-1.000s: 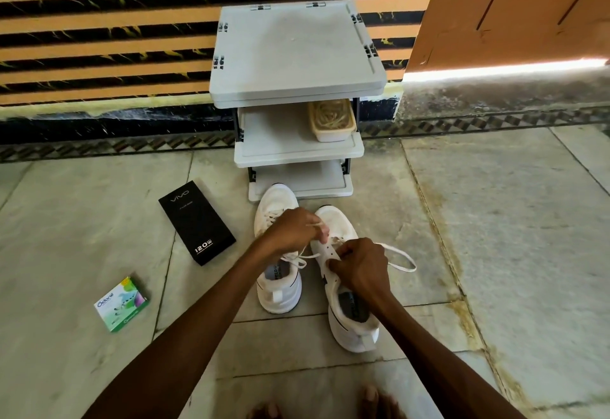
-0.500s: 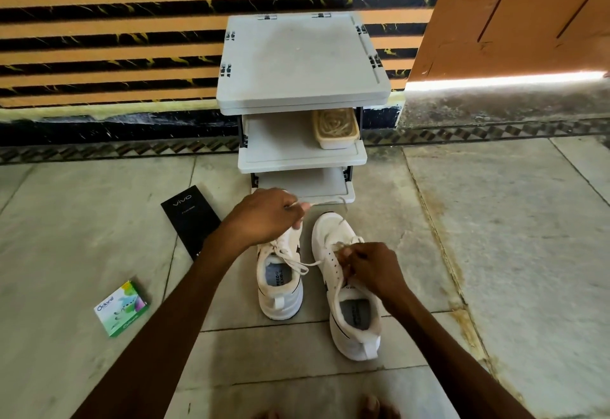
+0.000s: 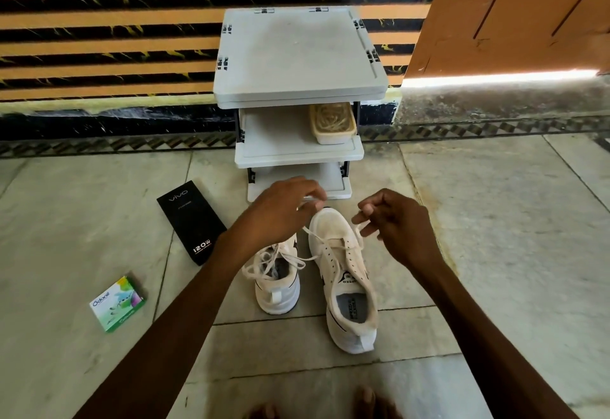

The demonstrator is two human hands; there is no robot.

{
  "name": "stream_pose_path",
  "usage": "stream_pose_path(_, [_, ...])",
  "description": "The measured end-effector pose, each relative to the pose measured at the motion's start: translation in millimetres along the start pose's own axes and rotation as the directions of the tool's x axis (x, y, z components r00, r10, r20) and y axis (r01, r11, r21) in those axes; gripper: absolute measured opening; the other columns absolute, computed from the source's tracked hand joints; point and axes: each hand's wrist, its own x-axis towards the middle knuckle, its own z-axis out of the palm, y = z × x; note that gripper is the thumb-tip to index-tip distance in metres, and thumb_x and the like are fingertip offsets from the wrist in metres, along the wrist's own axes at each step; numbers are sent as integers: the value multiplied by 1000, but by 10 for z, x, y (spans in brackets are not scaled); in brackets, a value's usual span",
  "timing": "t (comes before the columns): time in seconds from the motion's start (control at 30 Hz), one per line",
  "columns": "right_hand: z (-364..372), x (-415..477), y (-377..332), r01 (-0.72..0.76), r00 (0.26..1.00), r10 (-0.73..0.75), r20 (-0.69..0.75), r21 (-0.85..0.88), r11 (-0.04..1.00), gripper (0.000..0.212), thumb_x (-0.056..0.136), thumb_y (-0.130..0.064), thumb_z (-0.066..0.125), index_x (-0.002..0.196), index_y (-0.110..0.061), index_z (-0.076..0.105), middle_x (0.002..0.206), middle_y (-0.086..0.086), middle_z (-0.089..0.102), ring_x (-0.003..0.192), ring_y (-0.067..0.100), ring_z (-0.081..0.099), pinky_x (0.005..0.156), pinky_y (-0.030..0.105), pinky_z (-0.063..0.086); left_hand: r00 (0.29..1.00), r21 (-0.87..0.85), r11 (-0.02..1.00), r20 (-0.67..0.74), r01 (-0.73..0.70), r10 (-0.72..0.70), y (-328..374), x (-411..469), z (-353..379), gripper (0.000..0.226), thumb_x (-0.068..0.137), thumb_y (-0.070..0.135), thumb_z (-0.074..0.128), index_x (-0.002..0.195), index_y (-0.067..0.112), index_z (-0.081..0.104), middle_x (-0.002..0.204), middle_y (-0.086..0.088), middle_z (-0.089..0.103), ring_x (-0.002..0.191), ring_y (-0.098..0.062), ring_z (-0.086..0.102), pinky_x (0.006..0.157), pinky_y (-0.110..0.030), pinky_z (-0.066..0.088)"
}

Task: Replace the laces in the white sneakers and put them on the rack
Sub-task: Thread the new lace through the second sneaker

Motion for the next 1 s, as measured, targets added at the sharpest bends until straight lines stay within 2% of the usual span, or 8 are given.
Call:
stream_pose_path(0.17, [-115,-12,-292,108,991,-96,-95,133,985,12,93,-15,64,98,-12,75,81,-1,75,69,13,68,55,19,50,974,-500,865,173,-42,147,104,194,354,19,95,20,62,113,23,62,120,3,66,116,-9,59,101,-29,45])
stream_pose_path(0.3, [-182,8,-259,101,969,-75,-235,101,990,10,87,-17,72,95,-16,78,76,-10,72,69,8,64,60,27,54,980,-771,635,161,49,119,117,184,366,21,102,13,46,89,14,63,88,-3,63,81,-13,56,81,-24,46])
stream_pose_path(0.43, [-101,-9,-139,-16,972,41,-231,109,994,6,78,-14,80,83,-16,78,73,-6,74,62,2,66,66,25,56,999,-598,802,36,14,9,-33,213,241,26,99,27,53,83,18,71,85,4,68,73,1,59,72,-17,43])
stream_pose_path(0.5, [13,-15,-75,-45,979,56,-196,59,997,7,78,-13,81,81,-18,78,71,-7,74,60,1,67,66,22,56,999,-278,960,54,17,-2,-130,222,189,23,94,37,61,86,21,76,87,11,70,88,0,63,80,-21,41])
stream_pose_path(0.6, [172,-1,-19,-60,989,60,-134,8,998,11,82,-9,76,85,-20,77,72,-7,74,62,2,68,67,20,56,994,149,989,105,9,-25,-134,194,206,22,94,46,56,99,32,72,92,15,63,100,-8,46,85,-32,24])
stream_pose_path(0.77, [304,16,58,-97,988,99,-119,25,995,19,81,-10,78,93,-19,66,70,-5,73,60,2,68,60,14,53,997,-357,934,77,20,8,-82,186,477,9,95,21,63,93,24,71,87,9,73,85,-10,68,82,-32,54])
stream_pose_path(0.9, [304,6,148,-215,965,228,-126,111,970,22,83,-21,77,97,-15,62,71,0,74,61,9,70,66,21,58,995,-452,886,31,103,-99,-135,190,679,12,93,10,63,88,19,68,76,5,71,69,-6,69,68,-18,54])
stream_pose_path(1.0, [239,21,305,-334,939,343,11,-206,920,24,84,-34,75,102,-20,67,92,-2,74,81,12,69,81,35,58,970,-468,854,36,228,-239,-160,221,778,8,92,6,62,89,10,68,72,1,69,65,-9,68,67,-23,58])
